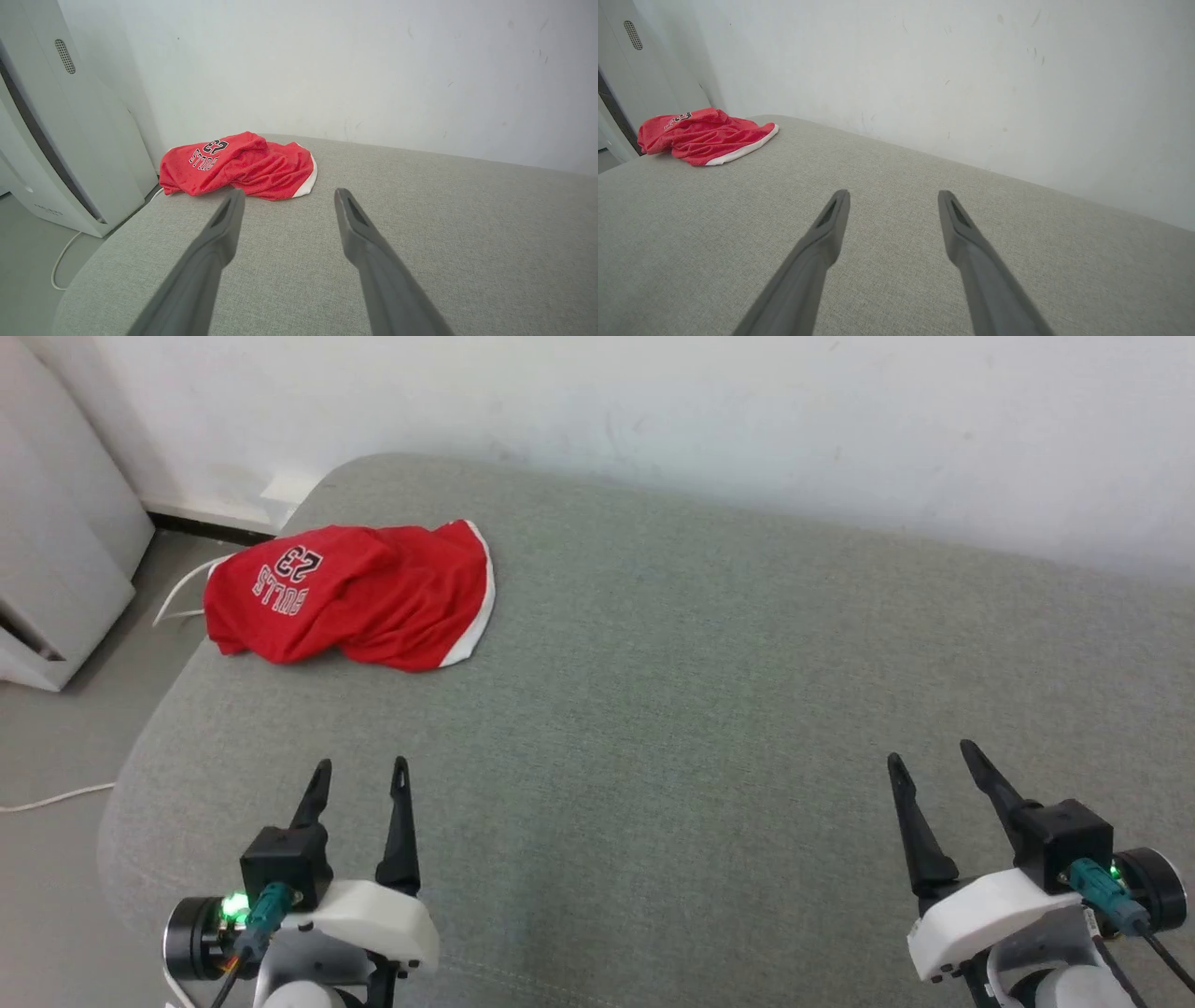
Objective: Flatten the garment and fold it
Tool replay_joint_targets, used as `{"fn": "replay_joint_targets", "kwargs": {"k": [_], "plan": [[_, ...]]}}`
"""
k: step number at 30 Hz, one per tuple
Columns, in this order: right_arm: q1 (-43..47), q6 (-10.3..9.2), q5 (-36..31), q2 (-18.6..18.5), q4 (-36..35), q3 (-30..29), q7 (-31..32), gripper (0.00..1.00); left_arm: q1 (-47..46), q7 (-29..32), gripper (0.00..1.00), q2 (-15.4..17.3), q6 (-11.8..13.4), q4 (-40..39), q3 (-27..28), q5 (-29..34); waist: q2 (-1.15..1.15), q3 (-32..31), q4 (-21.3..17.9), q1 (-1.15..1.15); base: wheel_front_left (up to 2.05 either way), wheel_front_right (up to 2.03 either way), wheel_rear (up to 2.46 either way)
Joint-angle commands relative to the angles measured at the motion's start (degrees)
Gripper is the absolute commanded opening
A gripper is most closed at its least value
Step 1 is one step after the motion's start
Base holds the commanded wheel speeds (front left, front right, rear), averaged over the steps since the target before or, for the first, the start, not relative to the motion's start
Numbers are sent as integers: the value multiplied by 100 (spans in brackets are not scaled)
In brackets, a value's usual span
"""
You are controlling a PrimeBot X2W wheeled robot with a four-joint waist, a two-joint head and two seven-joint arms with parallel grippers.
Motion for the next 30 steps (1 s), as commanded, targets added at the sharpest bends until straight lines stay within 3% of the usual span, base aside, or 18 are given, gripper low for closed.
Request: {"fn": "replay_joint_targets", "kwargs": {"k": [1, 30], "plan": [[-85, -5, 45, 10, 21, 2, -56, 100, -99, -66, 100, 26, 40, 34, -10, -58, 0, -3, 59, 0, 0, 0, 0], [-167, -8, 103, 15, 27, 72, -233, 100, -89, -414, 100, 73, 300, 197, 46, -299, 0, 32, 923, 0, 0, 0, 0]]}}
